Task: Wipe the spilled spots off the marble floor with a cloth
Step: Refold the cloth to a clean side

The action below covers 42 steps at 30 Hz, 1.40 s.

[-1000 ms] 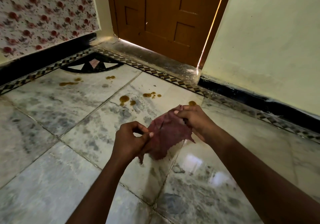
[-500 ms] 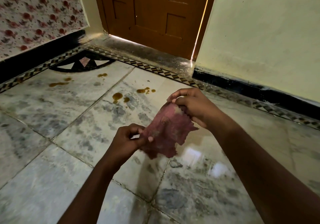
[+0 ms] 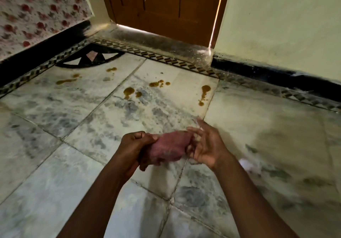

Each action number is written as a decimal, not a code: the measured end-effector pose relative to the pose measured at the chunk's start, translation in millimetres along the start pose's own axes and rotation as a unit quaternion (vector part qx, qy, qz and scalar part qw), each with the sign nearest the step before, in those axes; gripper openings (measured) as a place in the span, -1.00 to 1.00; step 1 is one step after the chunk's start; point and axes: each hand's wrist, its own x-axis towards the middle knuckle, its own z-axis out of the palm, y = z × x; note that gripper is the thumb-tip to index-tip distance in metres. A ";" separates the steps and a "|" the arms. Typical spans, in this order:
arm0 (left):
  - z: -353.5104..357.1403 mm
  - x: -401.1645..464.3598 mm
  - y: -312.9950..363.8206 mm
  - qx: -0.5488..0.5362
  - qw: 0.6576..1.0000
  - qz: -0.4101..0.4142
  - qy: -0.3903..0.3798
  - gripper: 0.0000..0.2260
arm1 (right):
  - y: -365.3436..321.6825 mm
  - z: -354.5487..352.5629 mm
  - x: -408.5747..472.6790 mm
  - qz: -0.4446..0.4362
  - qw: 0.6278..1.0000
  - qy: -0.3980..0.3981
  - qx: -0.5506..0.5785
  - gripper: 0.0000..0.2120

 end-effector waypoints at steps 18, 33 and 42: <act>26.5 -3.7 -13.8 0.059 0.981 0.060 0.175 -0.67 | 33.8 2.6 21.5 -0.004 0.995 -0.053 -0.089 -0.59; 26.7 1.6 -13.1 0.080 0.978 0.080 0.174 -0.69 | 16.1 -10.2 18.5 -0.160 0.957 -0.007 -0.241 -0.76; 34.6 3.7 -17.6 0.008 0.980 0.066 0.185 -0.56 | 8.4 5.9 25.3 -0.241 0.933 0.063 -0.259 -0.89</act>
